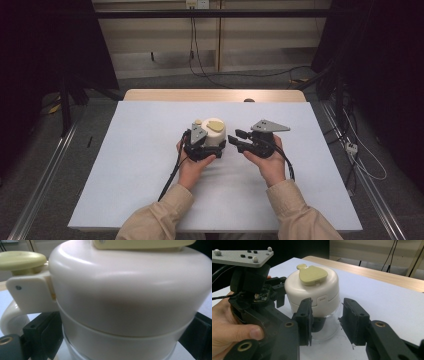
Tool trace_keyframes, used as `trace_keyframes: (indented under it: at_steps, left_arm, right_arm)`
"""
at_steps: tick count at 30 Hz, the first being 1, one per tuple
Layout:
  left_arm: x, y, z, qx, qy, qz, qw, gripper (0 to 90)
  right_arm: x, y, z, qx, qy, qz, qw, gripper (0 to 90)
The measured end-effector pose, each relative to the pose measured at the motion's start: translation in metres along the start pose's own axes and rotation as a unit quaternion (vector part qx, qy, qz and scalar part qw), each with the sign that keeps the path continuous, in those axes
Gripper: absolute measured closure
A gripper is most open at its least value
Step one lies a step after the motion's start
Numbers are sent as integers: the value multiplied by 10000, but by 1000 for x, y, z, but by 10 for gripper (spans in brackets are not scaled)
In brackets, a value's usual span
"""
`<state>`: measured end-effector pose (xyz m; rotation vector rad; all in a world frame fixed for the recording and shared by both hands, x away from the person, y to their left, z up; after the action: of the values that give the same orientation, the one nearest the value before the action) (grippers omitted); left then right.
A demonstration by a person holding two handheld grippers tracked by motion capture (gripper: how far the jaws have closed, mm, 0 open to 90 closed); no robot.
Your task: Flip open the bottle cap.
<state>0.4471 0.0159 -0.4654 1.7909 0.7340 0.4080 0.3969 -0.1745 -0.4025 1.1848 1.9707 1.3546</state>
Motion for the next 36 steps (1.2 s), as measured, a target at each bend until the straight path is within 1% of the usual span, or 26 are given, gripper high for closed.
trace_keyframes:
  at_steps: [3, 11, 14, 16, 20, 21, 23, 25, 29, 32, 36]
  left_arm:
    - [0, 0, 0, 3, 2, -8, 10000, 46]
    - [0, 0, 0, -4, 6, -28, 10000, 47]
    - [-1, 0, 0, -5, 10, -27, 10000, 47]
    - [-1, 0, 0, -4, 11, -29, 10000, 46]
    - [-1, 0, 0, -1, 17, -30, 10000, 46]
    - [-1, 0, 0, -2, 17, -29, 10000, 46]
    - [-1, 0, 0, -1, 20, -31, 10000, 47]
    - [-1, 0, 0, 1, 26, -21, 10000, 47]
    - [-1, 0, 0, 0, 30, -6, 10000, 46]
    - [-1, 0, 0, -4, 30, -7, 10000, 46]
    - [-1, 0, 0, -1, 31, -5, 10000, 46]
  right_arm:
    - [1, 3, 1, -1, -9, -53, 10000, 643]
    - [3, 7, 5, 46, 17, -79, 10000, 710]
    - [3, 9, 6, 118, 103, -37, 9999, 767]
    - [3, 10, 7, 160, 115, -34, 9998, 799]
    - [3, 11, 8, 188, 88, -40, 9998, 865]
    - [3, 11, 9, 216, 110, -54, 9997, 874]
    - [3, 11, 11, 264, 81, -96, 9996, 900]
    - [3, 12, 12, 304, 88, -94, 9995, 900]
    - [6, 15, 14, 276, 124, -89, 9995, 900]
    - [7, 16, 16, 325, 111, -154, 9993, 900]
    - [7, 17, 18, 349, 87, -161, 9992, 900]
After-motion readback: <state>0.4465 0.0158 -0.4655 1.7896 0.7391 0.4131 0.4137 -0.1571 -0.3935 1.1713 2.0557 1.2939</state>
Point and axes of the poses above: each handheld gripper's, and its own axes: z roughly forward along the jaws, y roughly out of its top, x roughly to its left, the point moved 2 cm from there along z, roughly forward along the jaws, and after that the axes turned 6 degrees about -y, right-handed, at the moved point
